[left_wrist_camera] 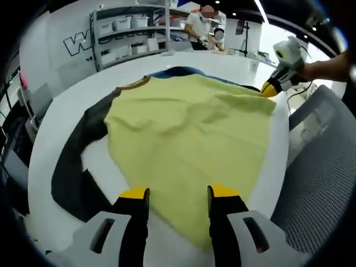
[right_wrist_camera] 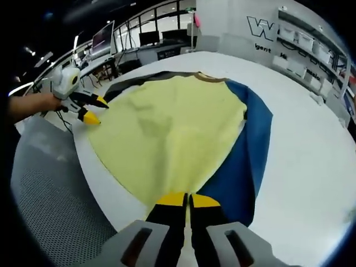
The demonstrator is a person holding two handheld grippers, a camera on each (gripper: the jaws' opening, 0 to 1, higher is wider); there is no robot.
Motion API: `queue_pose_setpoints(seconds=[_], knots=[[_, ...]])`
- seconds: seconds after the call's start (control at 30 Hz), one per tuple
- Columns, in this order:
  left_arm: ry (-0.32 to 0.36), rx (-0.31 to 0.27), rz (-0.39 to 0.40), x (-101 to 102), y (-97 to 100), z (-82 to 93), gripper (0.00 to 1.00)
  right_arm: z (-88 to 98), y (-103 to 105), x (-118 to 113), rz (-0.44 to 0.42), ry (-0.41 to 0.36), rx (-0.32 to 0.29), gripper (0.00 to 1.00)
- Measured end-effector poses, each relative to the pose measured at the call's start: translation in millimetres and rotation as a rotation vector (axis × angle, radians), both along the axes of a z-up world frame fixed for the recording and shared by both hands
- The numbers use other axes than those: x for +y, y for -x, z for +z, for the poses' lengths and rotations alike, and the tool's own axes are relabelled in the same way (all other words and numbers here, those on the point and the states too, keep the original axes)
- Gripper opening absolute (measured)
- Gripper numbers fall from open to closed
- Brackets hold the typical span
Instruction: Fold the garment on the visible template until the final outline fits inside the template.
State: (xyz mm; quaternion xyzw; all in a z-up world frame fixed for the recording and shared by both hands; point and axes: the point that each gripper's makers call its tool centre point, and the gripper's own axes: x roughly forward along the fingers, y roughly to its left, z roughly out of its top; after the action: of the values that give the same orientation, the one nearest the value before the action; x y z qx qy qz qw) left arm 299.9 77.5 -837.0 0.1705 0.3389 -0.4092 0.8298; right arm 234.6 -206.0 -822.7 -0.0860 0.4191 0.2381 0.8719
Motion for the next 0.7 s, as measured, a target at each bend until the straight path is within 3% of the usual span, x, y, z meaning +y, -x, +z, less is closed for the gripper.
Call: queue_pose_setpoints(seconds=[0.27, 0.5, 0.7], knots=[[-0.011, 0.001, -0.009, 2.6, 1.1, -2.3, 0.43, -21.5, 13.1, -9.5, 0.002, 0.042, 0.054, 0.0], [-0.007, 0.005, -0.005, 6.9, 1.3, -3.4, 0.44, -23.9, 15.3, -11.5, -0.032, 0.015, 0.072, 0.0], [-0.031, 0.016, -0.016, 15.4, 7.7, -3.2, 0.44, -24.2, 15.8, -10.3, -0.008, 0.03, 0.072, 0.0]])
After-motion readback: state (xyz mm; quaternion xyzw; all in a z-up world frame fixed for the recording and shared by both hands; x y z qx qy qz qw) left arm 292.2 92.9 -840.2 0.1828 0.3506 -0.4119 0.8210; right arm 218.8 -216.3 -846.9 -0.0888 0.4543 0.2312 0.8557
